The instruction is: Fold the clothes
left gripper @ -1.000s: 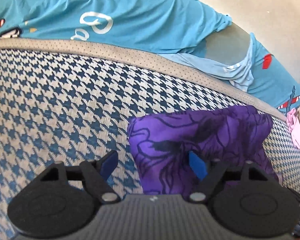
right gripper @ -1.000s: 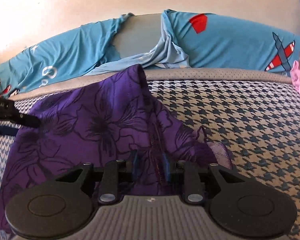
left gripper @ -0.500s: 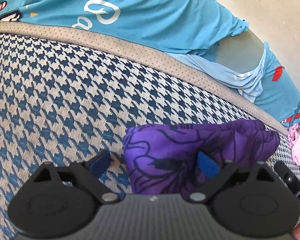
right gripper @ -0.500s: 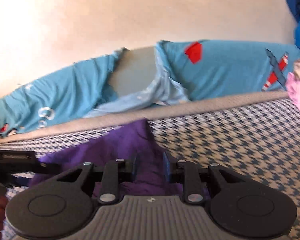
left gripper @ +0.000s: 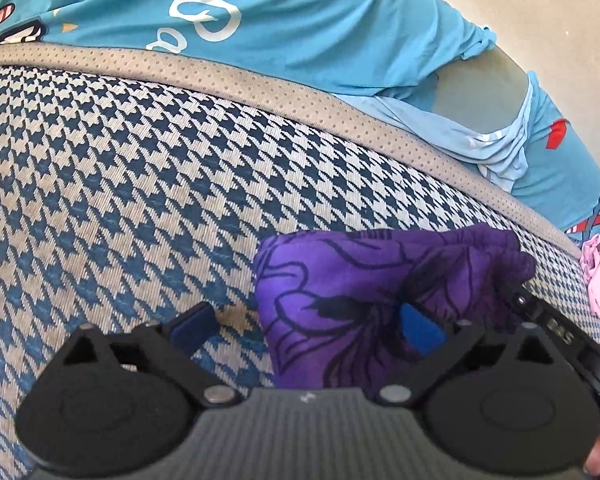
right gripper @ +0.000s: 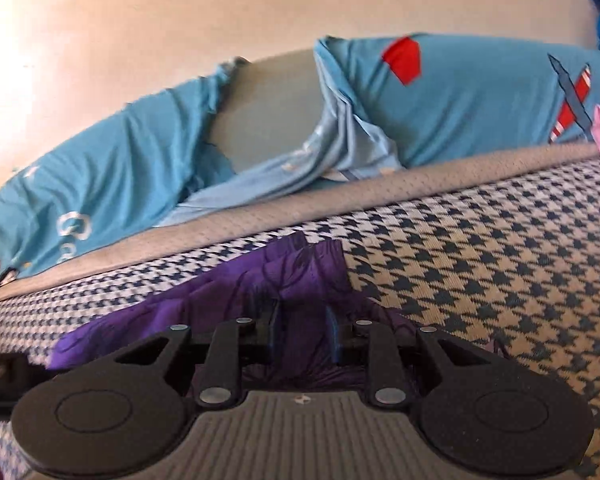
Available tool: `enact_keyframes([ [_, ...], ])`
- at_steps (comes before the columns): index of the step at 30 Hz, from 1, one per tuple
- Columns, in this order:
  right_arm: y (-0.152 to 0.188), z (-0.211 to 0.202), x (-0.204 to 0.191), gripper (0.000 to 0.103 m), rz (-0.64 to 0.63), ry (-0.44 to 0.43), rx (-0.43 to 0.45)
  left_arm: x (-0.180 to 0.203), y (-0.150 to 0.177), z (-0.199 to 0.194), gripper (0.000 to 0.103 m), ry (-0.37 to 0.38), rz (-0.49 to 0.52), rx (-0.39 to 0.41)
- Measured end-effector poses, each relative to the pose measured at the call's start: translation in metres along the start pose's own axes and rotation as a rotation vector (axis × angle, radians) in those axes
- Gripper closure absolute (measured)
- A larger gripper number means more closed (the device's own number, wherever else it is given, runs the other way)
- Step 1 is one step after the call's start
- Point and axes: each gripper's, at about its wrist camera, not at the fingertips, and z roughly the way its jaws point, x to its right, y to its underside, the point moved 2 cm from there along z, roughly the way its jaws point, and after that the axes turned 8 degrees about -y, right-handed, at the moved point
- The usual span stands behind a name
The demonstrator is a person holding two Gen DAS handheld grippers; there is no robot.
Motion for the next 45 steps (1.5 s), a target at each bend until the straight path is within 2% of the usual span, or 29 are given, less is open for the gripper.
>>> enact_keyframes([
  [8, 0.003, 0.011, -0.005, 0.079, -0.075, 0.068, 0.011, 0.005, 0.001, -0.002, 0.0, -0.025, 0.02, 0.0],
  [12, 0.001, 0.007, -0.003, 0.079, -0.066, 0.063, 0.013, 0.007, 0.001, -0.007, 0.0, -0.045, 0.036, 0.006],
  [19, -0.007, -0.012, -0.01, 0.071, -0.069, 0.04, 0.029, 0.018, 0.006, -0.023, 0.0, -0.089, 0.116, 0.042],
  [31, 0.0, -0.044, -0.023, 0.063, -0.099, 0.012, -0.02, 0.028, 0.027, -0.054, 0.0, -0.126, 0.256, 0.09],
  [45, 0.006, -0.075, -0.025, 0.057, -0.086, 0.016, -0.039, 0.026, 0.048, -0.078, 0.0, -0.148, 0.317, 0.103],
])
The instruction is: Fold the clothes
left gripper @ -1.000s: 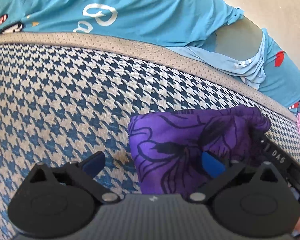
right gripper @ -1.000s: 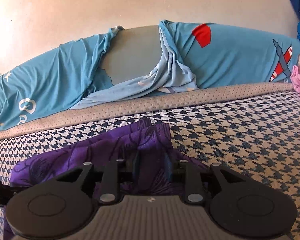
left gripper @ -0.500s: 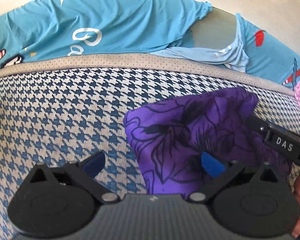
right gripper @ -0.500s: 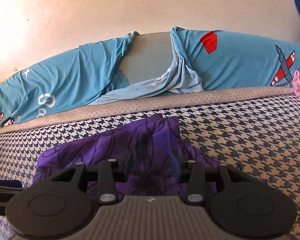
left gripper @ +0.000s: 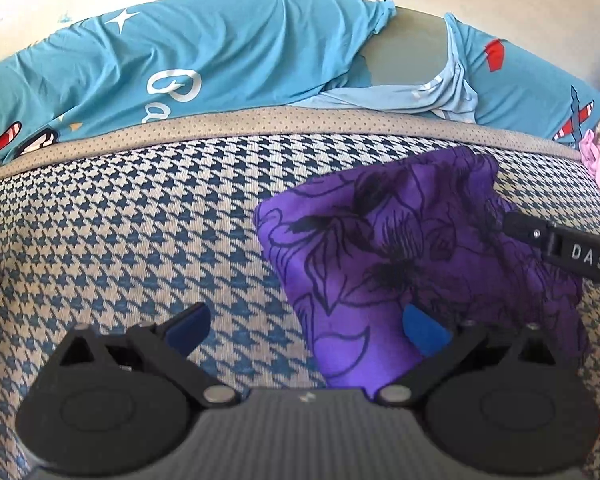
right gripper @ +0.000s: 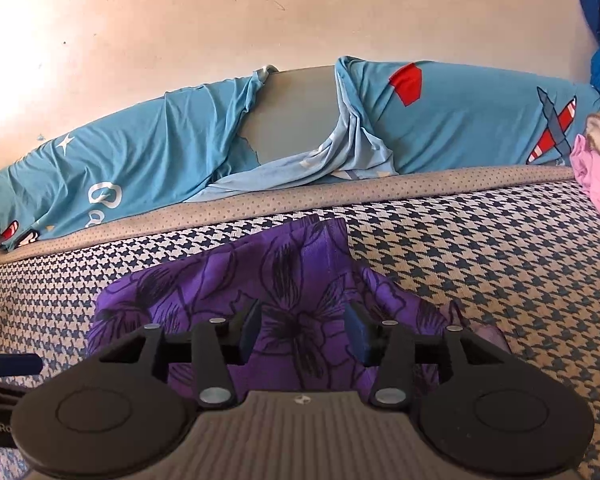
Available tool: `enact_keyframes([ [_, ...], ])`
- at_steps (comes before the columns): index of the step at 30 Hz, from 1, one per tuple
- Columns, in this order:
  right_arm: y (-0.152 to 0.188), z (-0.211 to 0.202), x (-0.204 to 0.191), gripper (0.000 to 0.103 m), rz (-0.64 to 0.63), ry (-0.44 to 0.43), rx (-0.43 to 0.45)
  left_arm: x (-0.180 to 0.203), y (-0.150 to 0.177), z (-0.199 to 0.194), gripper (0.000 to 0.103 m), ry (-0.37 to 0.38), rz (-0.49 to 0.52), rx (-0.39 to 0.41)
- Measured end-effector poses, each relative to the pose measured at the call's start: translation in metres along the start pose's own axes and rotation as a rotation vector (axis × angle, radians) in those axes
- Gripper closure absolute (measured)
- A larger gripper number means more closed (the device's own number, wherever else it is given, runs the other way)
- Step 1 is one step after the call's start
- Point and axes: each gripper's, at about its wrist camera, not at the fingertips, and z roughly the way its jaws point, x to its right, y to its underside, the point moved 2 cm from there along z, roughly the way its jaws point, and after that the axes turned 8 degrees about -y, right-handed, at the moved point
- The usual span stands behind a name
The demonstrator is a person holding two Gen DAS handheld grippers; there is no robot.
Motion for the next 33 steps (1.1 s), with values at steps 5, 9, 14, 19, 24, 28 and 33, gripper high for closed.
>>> enact_keyframes([
  [5, 0.005, -0.012, 0.0, 0.053, 0.032, 0.004, -0.01, 0.001, 0.01, -0.008, 0.0, 0.0, 0.005, -0.007],
  [9, 0.011, -0.021, -0.002, 0.051, 0.026, -0.004, -0.02, 0.001, 0.019, -0.013, 0.0, 0.0, -0.001, -0.015],
  [14, 0.019, -0.031, -0.001, 0.049, 0.011, 0.016, -0.027, 0.001, 0.027, -0.018, 0.0, -0.001, 0.004, -0.018],
  [19, 0.026, -0.043, 0.003, 0.045, 0.028, 0.018, -0.034, 0.004, 0.035, -0.022, 0.0, 0.002, 0.011, -0.023],
  [24, 0.035, -0.053, 0.004, 0.043, 0.037, 0.013, -0.047, 0.009, 0.04, -0.028, 0.0, 0.004, 0.022, -0.023],
  [28, 0.041, -0.06, 0.002, 0.042, 0.03, 0.009, -0.053, 0.013, 0.045, -0.032, 0.0, 0.006, 0.03, -0.025],
  [33, 0.048, -0.066, 0.003, 0.039, 0.033, 0.01, -0.063, 0.014, 0.05, -0.038, 0.0, 0.009, 0.032, -0.028],
])
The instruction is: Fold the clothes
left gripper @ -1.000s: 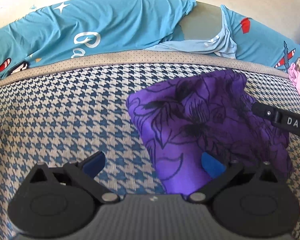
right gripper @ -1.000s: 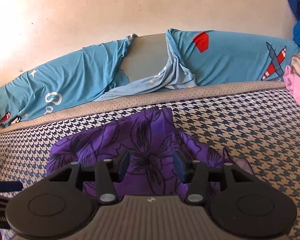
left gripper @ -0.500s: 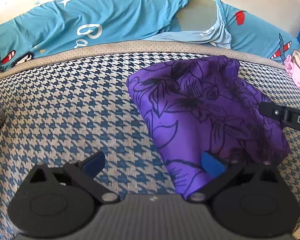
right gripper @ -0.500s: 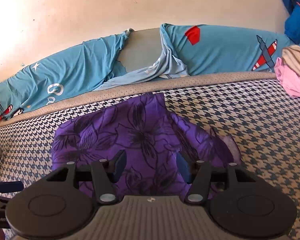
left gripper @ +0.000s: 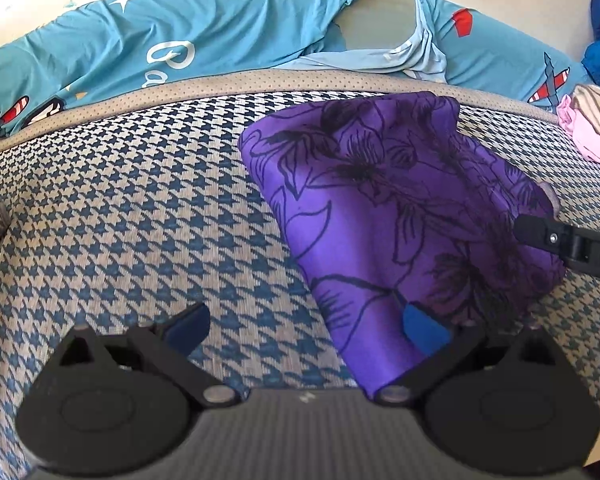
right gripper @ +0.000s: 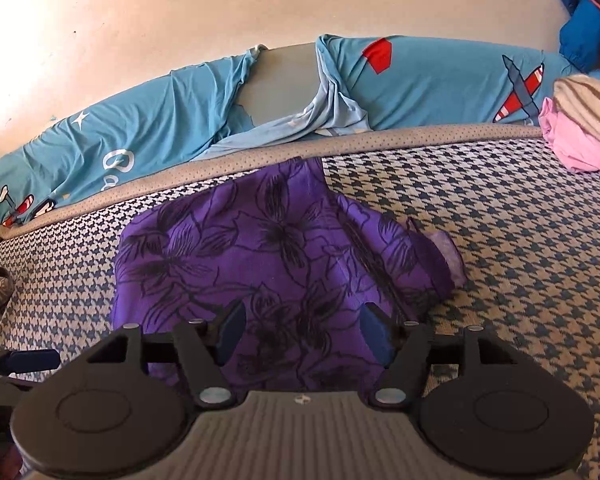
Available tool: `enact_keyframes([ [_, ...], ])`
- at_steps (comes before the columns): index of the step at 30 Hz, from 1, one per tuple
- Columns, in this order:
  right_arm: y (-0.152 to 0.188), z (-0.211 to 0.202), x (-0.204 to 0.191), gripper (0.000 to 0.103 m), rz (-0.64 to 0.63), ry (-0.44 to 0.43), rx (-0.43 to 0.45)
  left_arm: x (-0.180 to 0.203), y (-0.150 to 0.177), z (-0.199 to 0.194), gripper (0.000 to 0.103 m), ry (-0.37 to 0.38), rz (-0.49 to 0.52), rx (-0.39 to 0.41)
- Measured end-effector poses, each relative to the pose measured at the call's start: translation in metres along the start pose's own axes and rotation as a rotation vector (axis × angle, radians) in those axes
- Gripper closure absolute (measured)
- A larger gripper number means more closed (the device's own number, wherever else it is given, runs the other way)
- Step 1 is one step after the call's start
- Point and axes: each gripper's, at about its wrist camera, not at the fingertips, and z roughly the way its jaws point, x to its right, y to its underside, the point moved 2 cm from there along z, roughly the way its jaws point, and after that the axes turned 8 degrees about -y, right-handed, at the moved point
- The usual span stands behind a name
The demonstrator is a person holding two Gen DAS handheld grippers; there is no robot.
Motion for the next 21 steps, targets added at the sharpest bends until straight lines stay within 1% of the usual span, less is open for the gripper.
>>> enact_keyframes([
  [15, 0.025, -0.007, -0.003, 0.037, -0.026, 0.006, -0.042, 0.005, 0.021, -0.011, 0.0, 0.002, 0.027, -0.008],
  [21, 0.033, -0.009, -0.005, 0.036, -0.038, 0.003, -0.06, 0.009, 0.033, -0.012, 0.0, -0.005, 0.054, -0.019],
])
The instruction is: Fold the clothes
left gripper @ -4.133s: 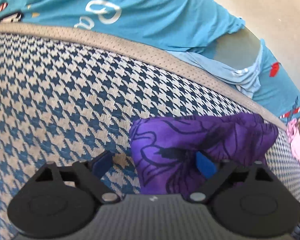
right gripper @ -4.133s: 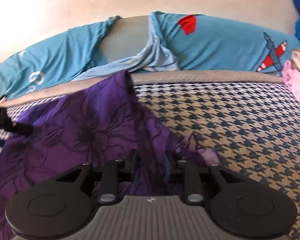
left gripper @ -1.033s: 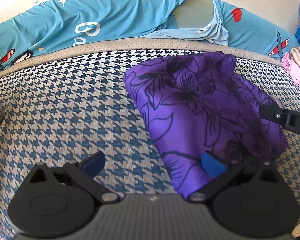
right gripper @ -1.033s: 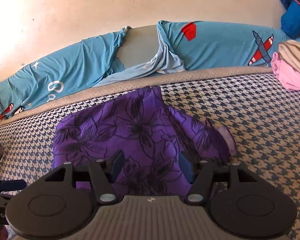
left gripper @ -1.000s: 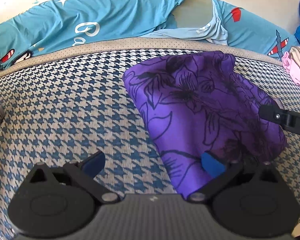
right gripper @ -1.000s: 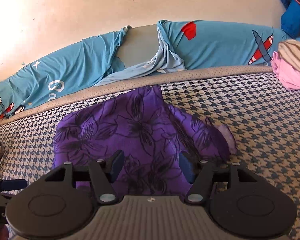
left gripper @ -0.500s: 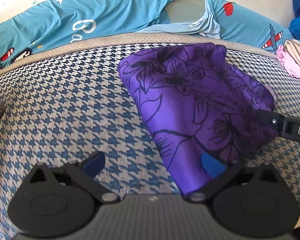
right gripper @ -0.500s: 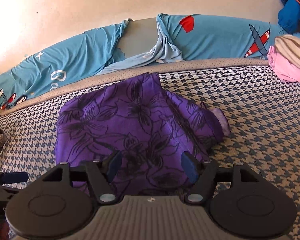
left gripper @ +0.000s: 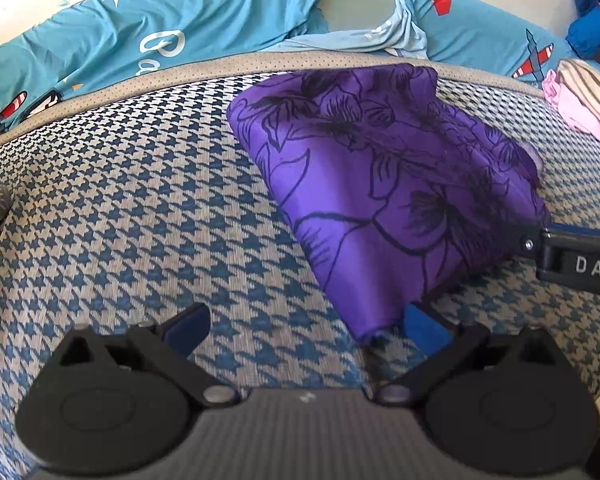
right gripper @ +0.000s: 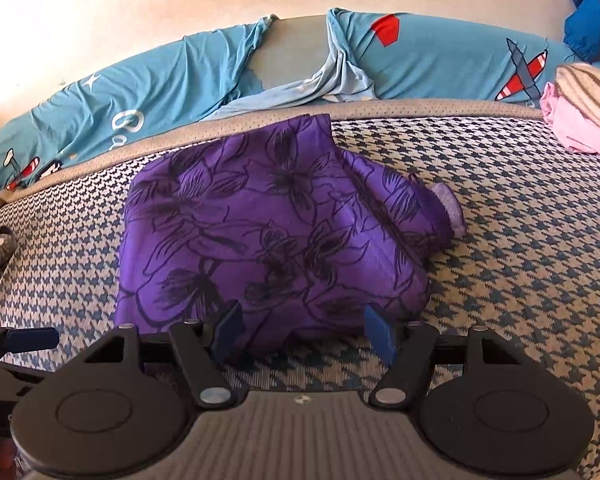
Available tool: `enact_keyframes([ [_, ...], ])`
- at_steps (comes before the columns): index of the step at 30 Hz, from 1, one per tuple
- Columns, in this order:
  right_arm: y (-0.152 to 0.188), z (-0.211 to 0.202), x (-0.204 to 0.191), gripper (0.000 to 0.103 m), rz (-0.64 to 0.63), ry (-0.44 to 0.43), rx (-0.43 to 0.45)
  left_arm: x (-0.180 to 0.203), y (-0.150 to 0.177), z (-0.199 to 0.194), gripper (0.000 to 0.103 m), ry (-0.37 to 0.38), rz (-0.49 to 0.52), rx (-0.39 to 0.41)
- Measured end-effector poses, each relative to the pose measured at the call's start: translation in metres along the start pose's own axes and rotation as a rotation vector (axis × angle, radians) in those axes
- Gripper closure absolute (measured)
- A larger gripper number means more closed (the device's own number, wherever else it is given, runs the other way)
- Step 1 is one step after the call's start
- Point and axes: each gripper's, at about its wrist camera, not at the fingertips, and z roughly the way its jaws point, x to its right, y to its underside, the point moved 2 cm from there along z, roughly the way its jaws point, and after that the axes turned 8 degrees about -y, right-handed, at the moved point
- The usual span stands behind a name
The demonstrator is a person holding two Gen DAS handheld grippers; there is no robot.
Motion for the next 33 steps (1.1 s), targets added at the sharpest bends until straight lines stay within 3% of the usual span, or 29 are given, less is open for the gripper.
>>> enact_keyframes([
  [13, 0.013, -0.004, -0.002, 0.031, -0.003, 0.001, -0.016, 0.004, 0.019, -0.004, 0.0, -0.006, 0.027, -0.018],
  [27, 0.016, -0.013, 0.029, 0.031, 0.067, 0.042, -0.015, -0.018, 0.009, -0.002, 0.0, 0.049, -0.083, -0.008],
  [33, 0.017, -0.015, 0.052, 0.031, 0.171, 0.058, 0.002, -0.023, 0.001, 0.004, 0.0, 0.096, -0.132, 0.01],
])
